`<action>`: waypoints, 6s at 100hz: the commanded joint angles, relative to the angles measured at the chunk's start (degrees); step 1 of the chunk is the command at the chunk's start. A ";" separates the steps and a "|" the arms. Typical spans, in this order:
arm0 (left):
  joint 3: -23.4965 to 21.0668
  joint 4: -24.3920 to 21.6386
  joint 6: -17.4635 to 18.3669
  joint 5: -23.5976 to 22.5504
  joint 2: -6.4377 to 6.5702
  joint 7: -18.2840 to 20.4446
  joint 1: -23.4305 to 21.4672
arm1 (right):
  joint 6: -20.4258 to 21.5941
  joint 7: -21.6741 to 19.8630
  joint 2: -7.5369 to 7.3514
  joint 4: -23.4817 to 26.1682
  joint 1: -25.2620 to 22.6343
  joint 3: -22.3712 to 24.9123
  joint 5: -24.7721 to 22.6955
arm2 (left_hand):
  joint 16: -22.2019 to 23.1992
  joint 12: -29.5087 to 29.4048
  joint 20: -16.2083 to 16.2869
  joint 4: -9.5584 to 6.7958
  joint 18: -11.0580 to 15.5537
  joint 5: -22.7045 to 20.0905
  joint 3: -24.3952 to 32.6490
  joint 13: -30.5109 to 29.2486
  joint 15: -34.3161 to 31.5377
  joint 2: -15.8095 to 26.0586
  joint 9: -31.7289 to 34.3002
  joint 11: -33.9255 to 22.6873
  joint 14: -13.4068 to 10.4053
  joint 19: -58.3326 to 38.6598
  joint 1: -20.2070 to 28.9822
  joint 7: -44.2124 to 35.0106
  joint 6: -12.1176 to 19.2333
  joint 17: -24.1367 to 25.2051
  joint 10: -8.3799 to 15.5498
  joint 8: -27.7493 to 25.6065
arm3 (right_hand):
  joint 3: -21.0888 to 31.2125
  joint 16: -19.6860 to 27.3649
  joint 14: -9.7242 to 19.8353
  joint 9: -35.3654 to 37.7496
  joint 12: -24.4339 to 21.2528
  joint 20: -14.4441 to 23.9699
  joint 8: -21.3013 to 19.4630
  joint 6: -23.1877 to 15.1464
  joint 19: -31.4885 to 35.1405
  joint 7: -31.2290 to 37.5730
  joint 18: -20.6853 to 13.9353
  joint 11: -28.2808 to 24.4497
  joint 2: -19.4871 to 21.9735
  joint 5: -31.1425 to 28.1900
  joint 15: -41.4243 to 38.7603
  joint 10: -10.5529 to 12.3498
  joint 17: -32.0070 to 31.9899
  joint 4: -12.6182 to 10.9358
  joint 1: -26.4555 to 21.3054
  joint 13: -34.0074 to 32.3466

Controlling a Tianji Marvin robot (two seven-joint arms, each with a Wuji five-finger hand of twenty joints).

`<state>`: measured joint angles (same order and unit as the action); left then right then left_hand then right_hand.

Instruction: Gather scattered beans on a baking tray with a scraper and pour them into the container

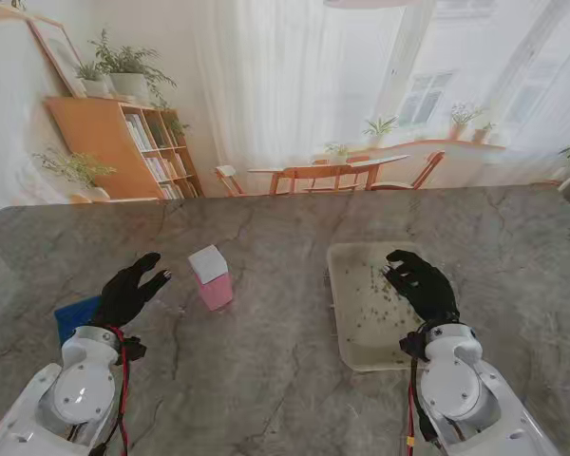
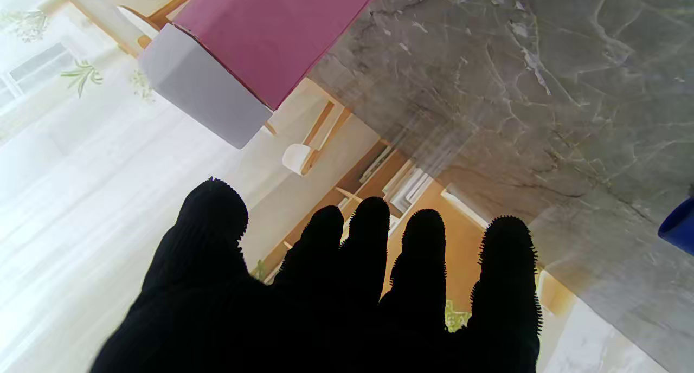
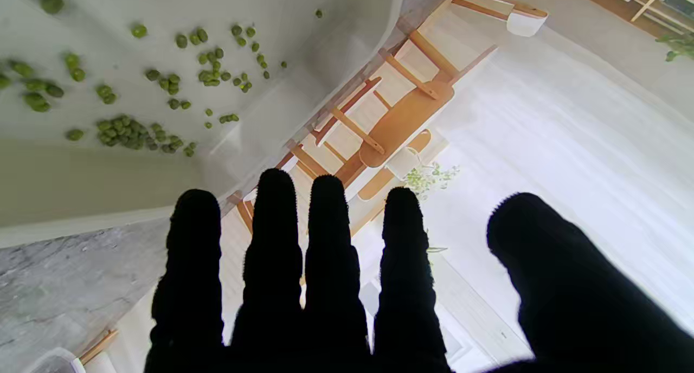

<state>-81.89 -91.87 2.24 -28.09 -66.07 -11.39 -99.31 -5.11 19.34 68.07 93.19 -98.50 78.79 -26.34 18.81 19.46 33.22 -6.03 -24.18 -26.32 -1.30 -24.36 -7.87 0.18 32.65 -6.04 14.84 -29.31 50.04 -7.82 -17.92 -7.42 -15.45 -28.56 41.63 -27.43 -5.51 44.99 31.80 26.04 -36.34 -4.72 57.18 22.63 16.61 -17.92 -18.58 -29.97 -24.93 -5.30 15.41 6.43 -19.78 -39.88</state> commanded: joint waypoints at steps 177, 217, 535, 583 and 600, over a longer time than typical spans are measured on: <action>1.97 -3.97 -4.29 -4.65 2.78 11.84 -6.60 | 1.96 -3.12 -0.12 -0.81 1.22 -1.58 2.41 | -12.09 -14.93 -10.02 6.99 2.89 17.60 -0.07 24.92 8.87 -3.44 -28.88 7.98 5.19 26.21 -10.20 10.83 -17.52 13.12 -8.12 29.57 | -1.61 -1.03 -0.24 1.60 1.23 1.71 -1.17 0.00 1.20 0.53 1.64 -0.21 1.05 -1.13 -0.80 0.05 -0.19 -1.80 -0.12 -0.68; 6.65 -0.12 -5.05 0.07 1.88 9.64 -1.96 | 1.70 -3.55 -0.13 -0.41 1.05 -1.57 2.99 | -13.93 -18.62 -12.19 6.85 1.74 17.46 0.04 25.26 9.40 -2.62 -29.18 8.45 6.22 27.75 -10.64 10.80 -19.13 13.09 -9.67 29.55 | -2.15 -1.54 -0.33 2.26 1.37 1.97 -1.19 0.10 1.38 0.64 1.98 -0.23 1.43 -1.65 -1.53 -0.21 0.23 -1.86 -0.27 -1.53; 19.33 28.02 10.88 13.72 -2.51 2.04 17.87 | -0.71 -4.57 -0.11 1.47 -0.74 0.07 4.30 | 4.30 5.76 -1.11 7.11 14.01 13.58 1.20 13.68 -5.82 -9.35 -17.41 -0.73 -2.92 -6.02 8.53 -7.21 8.49 10.93 1.50 -26.83 | -5.26 -3.45 -0.94 7.14 3.26 2.77 -1.67 0.80 3.28 2.84 3.10 -2.71 3.63 -7.31 -5.55 -1.00 2.24 -2.28 -1.74 -4.96; 19.49 30.07 13.01 16.65 -4.92 -4.67 18.62 | -0.81 -4.42 -0.10 1.89 -1.25 0.50 4.18 | 9.72 18.77 2.07 8.60 20.44 10.03 0.70 -9.63 -11.64 -12.46 4.56 -10.64 -10.30 -23.52 22.62 -44.30 12.82 -4.78 13.45 -38.59 | -5.47 -3.44 -1.07 7.31 3.26 2.75 -1.69 0.86 3.29 2.99 3.23 -2.69 3.75 -7.72 -5.62 -1.09 2.17 -2.29 -1.79 -5.01; 18.53 27.55 14.17 16.40 -5.22 -6.97 17.70 | -0.45 -4.32 -0.09 1.72 -1.15 0.48 4.15 | 9.82 21.23 2.29 8.64 20.39 9.19 0.64 -11.17 -11.68 -11.95 6.53 -10.64 -10.41 -23.91 23.01 -45.58 12.85 -5.87 13.79 -38.07 | -5.50 -3.43 -1.00 7.26 3.25 2.74 -1.67 0.84 3.29 2.95 3.19 -2.65 3.82 -7.65 -5.59 -1.14 2.16 -2.31 -1.79 -5.00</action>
<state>-63.36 -62.55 15.79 -11.60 -70.66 -17.88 -80.64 -5.88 15.67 67.89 94.97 -99.54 79.26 -22.19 27.23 37.90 32.03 -1.48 -1.50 -12.62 -9.54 -32.62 -16.89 -19.14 34.13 -13.11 6.02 -45.33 60.00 -38.10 -13.88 -10.34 -6.79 -62.05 37.64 -30.19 -6.27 51.40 33.94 27.49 -36.93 -3.91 59.16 25.50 18.64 -19.34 -16.15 -36.82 -29.95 -6.00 17.53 5.88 -21.60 -44.22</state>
